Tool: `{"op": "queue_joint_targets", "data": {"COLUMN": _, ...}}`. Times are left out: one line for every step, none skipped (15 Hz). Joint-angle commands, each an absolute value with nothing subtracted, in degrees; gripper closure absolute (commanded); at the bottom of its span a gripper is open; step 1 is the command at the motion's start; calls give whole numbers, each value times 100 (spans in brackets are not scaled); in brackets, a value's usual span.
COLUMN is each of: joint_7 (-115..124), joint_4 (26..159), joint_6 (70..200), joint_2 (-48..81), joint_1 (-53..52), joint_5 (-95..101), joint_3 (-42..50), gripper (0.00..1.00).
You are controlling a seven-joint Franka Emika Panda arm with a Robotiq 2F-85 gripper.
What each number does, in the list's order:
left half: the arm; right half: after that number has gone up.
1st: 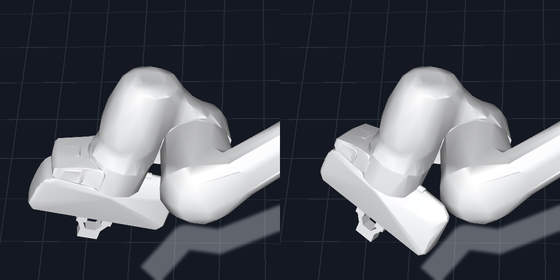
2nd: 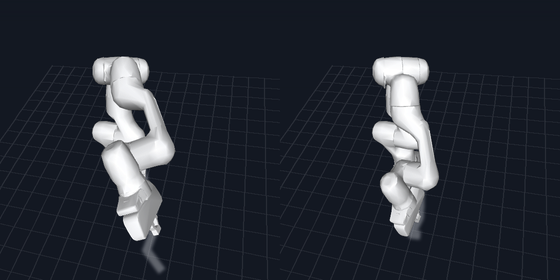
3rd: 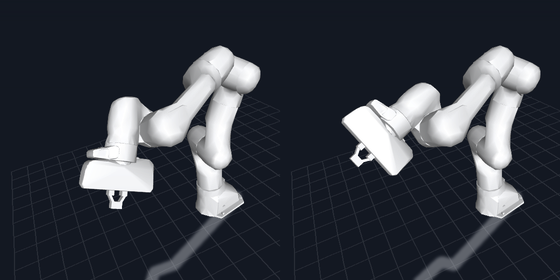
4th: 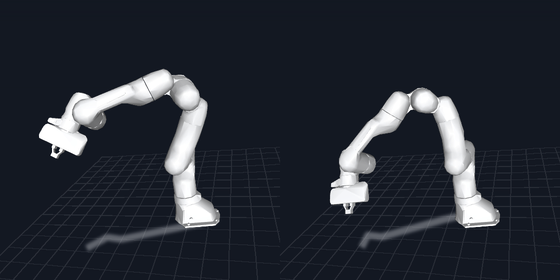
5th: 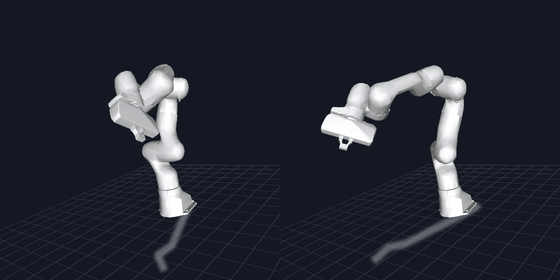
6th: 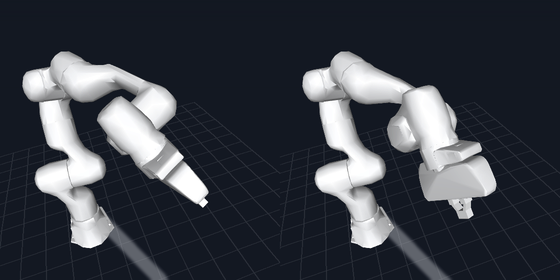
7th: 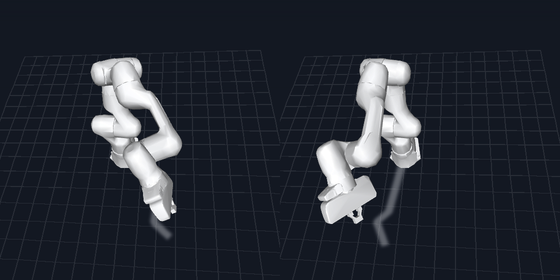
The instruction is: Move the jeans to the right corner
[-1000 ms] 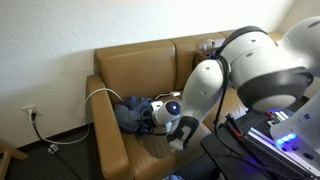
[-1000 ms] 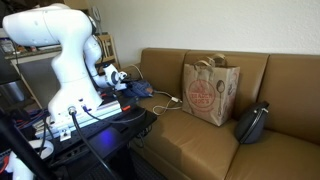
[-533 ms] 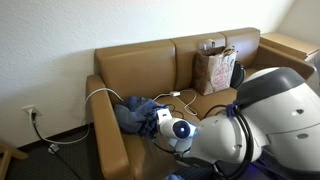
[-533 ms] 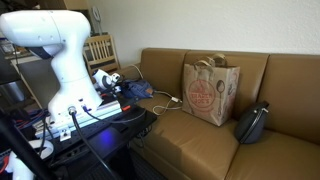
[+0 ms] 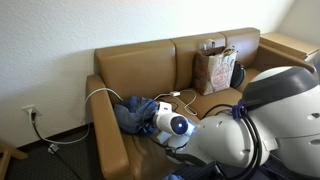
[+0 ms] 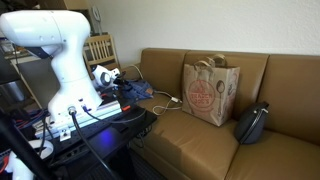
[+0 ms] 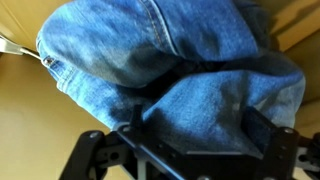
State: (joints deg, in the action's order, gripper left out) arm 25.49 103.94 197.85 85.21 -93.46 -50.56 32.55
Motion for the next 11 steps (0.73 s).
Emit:
{"op": "queue_joint_targets", "data": {"joint_7": 3427, "joint_4": 10971, "joint_6": 19784, "joint_2": 8521, "joint_1": -10107, "joint_5": -5730, "joint_3": 3775, "gripper": 0}}
{"op": "queue_joint_targets", "data": {"joint_7": 3560, "joint_4": 11186, "joint_6": 19784, "joint_2": 8520, "joint_1": -10328, "joint_5": -5966, "joint_3": 3900, "gripper": 0}}
{"op": "queue_joint_targets", "data": {"joint_7": 3671, "joint_4": 11393, "joint_6": 19784, "joint_2": 8519, "joint_1": -10547, "joint_5": -6195, "joint_3": 4010, "gripper": 0}}
{"op": "queue_joint_targets", "data": {"joint_7": 3751, "joint_4": 11607, "joint_6": 19784, "joint_2": 8519, "joint_1": -10750, "joint_5": -6428, "joint_3": 4093, "gripper": 0}}
{"op": "queue_joint_targets", "data": {"joint_7": 3849, "joint_4": 11816, "joint_6": 19784, "joint_2": 8518, "joint_1": -10956, "joint_5": -6644, "joint_3": 4163, "gripper": 0}}
{"op": "queue_joint_targets", "data": {"joint_7": 4029, "joint_4": 11880, "joint_6": 19784, "joint_2": 8518, "joint_1": -11013, "joint_5": -6744, "joint_3": 4142, "gripper": 0}}
{"op": "queue_joint_targets", "data": {"joint_7": 4346, "joint_4": 11933, "joint_6": 19784, "joint_2": 8517, "joint_1": -11105, "joint_5": -6747, "joint_3": 4138, "gripper": 0}}
{"op": "queue_joint_targets", "data": {"joint_7": 4984, "joint_4": 11863, "joint_6": 19784, "joint_2": 8516, "joint_1": -11121, "joint_5": -6523, "joint_3": 4104, "gripper": 0}}
{"op": "queue_joint_targets", "data": {"joint_7": 5464, "joint_4": 11905, "joint_6": 19784, "joint_2": 8516, "joint_1": -11270, "joint_5": -6420, "joint_3": 4145, "gripper": 0}}
{"op": "queue_joint_targets", "data": {"joint_7": 5924, "joint_4": 11900, "joint_6": 19784, "joint_2": 8517, "joint_1": -11331, "joint_5": -6325, "joint_3": 4137, "gripper": 0}}
{"op": "queue_joint_targets", "data": {"joint_7": 6380, "joint_4": 11816, "joint_6": 19784, "joint_2": 8516, "joint_1": -11394, "joint_5": -6126, "joint_3": 4161, "gripper": 0}}
